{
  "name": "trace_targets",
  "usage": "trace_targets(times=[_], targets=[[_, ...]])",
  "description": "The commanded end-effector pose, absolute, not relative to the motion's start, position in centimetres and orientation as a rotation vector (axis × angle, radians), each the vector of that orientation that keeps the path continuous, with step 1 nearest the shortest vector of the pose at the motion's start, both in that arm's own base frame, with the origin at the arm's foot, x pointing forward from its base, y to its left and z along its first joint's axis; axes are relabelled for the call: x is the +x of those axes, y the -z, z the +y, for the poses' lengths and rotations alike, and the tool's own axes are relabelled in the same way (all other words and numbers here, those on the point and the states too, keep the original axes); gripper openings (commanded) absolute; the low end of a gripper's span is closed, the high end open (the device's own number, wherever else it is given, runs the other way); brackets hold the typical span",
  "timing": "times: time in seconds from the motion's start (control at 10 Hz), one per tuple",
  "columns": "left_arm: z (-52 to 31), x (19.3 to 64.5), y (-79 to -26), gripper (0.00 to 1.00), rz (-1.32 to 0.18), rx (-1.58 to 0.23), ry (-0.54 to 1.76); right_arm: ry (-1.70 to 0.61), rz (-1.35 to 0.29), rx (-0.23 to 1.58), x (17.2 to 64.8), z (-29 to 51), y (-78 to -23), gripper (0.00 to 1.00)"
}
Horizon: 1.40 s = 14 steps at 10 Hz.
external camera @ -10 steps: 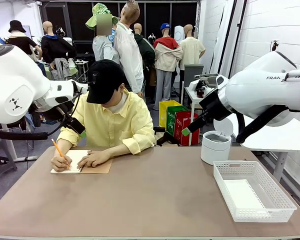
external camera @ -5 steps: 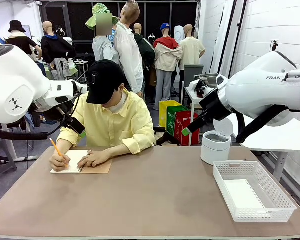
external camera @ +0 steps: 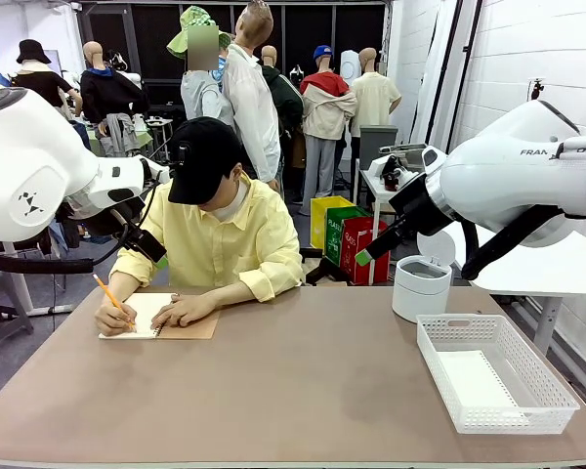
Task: Sort the paper based on its condition.
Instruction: If a person hands you a paper, place it in the Organizing basket , and if it's crumpled, put it in the Trash can.
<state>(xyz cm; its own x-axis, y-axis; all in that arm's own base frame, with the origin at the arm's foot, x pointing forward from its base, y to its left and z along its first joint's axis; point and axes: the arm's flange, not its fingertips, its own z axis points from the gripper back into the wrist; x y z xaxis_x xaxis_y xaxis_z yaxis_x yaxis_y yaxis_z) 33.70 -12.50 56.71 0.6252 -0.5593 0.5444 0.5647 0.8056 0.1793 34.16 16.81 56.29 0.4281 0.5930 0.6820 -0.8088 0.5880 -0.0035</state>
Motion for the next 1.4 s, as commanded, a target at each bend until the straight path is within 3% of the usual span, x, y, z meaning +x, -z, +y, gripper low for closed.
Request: trace_targets(times=[0.0, 1.3], targets=[[-12.41, 33.72, -56.77, 1.0, -0.623, -0.009, 0.645, -0.897, -0.693, 0.35, 34.22, 16.82, -56.26, 1.0], [-12.41, 33.72, -56.77, 1.0, -0.623, -0.009, 0.645, -0.897, -0.693, 0.35, 34.22, 16.82, -56.26, 1.0]])
